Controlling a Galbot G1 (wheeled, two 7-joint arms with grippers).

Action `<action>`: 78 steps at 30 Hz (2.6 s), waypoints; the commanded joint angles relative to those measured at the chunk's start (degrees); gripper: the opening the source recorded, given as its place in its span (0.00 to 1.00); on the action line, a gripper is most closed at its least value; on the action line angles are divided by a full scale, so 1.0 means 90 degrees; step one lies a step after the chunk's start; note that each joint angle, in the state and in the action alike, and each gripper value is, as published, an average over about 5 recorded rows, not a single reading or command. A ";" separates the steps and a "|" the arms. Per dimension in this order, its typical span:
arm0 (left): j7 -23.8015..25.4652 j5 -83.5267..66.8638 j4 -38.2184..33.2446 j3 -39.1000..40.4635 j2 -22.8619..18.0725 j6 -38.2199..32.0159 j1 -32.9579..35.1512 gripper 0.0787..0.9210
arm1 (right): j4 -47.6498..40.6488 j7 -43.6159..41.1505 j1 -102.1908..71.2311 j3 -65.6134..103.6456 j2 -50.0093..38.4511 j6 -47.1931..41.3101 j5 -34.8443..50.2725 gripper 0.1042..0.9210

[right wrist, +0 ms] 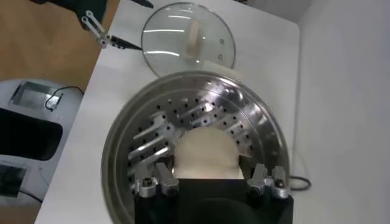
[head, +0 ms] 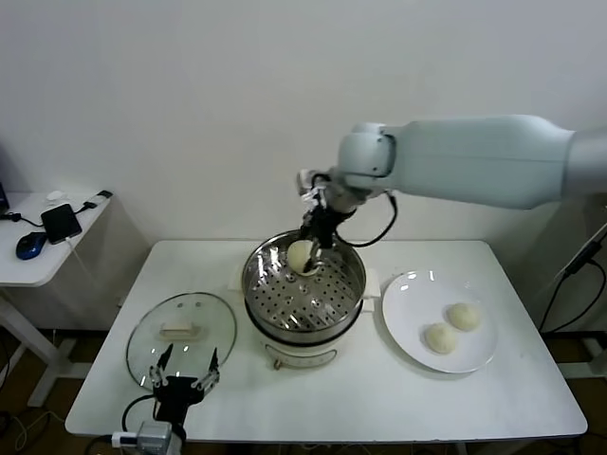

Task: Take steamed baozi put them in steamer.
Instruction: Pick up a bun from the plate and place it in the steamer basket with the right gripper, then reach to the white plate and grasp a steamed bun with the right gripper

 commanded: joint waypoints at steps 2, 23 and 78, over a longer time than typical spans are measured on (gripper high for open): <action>-0.0016 -0.0016 0.0014 0.0011 0.0003 -0.0020 -0.0002 0.88 | -0.0914 0.0643 -0.1288 0.0081 0.0986 -0.0460 -0.0161 0.73; -0.0026 -0.0013 0.0116 0.0032 -0.0059 0.0003 -0.0141 0.88 | -0.1429 0.0403 -0.1579 0.0583 0.0787 0.0134 -0.0466 0.87; -0.0057 0.0044 0.0175 -0.0076 -0.0157 -0.0044 -0.0138 0.88 | -0.0762 -0.0590 -0.4244 0.2036 -0.4124 0.0723 -0.4728 0.88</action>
